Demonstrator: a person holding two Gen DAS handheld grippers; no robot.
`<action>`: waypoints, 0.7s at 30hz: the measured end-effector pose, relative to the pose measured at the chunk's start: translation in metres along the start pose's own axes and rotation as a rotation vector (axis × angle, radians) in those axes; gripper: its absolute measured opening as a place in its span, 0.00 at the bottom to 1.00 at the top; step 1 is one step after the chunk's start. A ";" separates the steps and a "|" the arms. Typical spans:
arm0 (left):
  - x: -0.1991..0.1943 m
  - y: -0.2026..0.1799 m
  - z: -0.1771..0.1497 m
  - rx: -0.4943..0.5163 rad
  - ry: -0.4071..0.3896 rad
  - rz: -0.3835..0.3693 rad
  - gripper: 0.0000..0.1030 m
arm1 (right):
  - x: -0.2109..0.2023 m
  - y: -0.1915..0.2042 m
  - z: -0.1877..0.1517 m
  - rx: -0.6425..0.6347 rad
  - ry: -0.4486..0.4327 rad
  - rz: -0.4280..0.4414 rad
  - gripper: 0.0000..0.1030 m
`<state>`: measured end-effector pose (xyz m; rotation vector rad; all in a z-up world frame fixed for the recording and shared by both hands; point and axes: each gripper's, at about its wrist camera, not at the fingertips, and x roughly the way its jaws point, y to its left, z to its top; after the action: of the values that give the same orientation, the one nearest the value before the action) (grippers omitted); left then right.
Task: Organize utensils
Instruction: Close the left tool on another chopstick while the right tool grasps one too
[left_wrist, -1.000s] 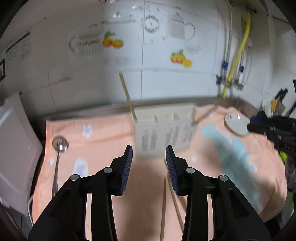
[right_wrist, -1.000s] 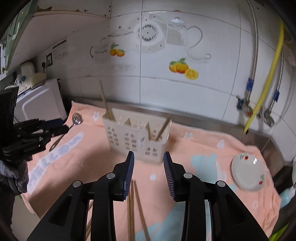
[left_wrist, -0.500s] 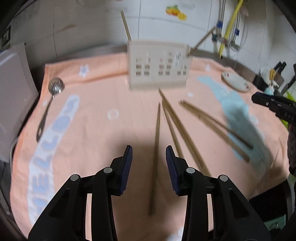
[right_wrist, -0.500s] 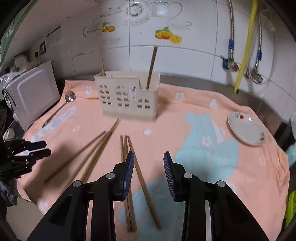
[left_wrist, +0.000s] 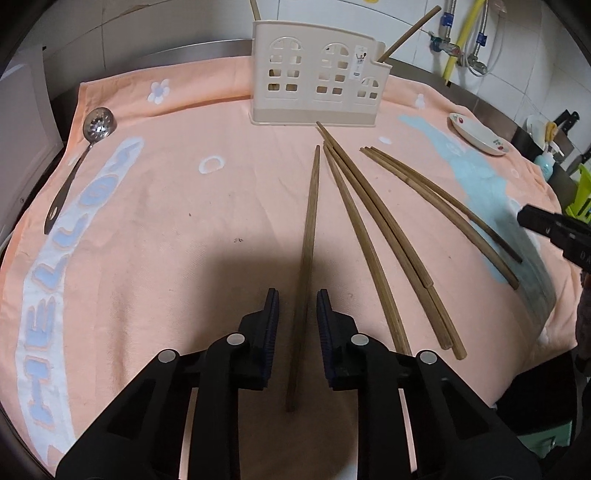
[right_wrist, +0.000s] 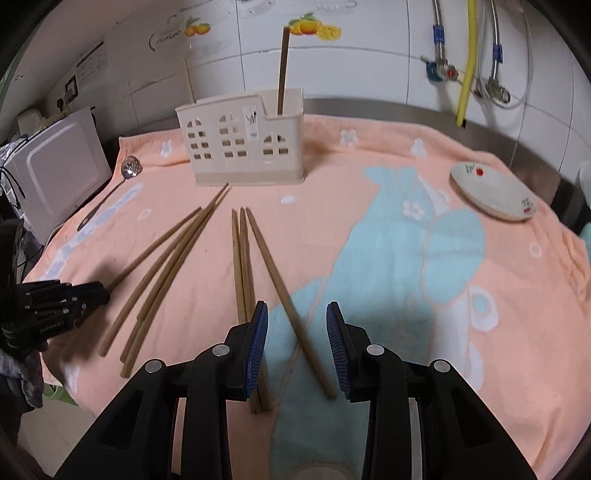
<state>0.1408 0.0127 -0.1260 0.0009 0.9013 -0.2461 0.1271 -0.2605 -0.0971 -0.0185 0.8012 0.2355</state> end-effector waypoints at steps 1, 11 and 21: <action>0.000 0.000 0.000 0.001 -0.002 0.001 0.19 | 0.001 0.000 -0.001 -0.001 0.002 0.000 0.31; 0.001 -0.005 0.000 0.022 -0.015 0.025 0.17 | 0.017 -0.001 -0.015 -0.026 0.032 -0.005 0.25; 0.002 -0.005 -0.001 0.015 -0.026 0.025 0.17 | 0.031 -0.004 -0.017 -0.043 0.056 -0.007 0.20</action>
<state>0.1400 0.0076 -0.1280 0.0224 0.8733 -0.2289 0.1366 -0.2602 -0.1309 -0.0684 0.8513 0.2458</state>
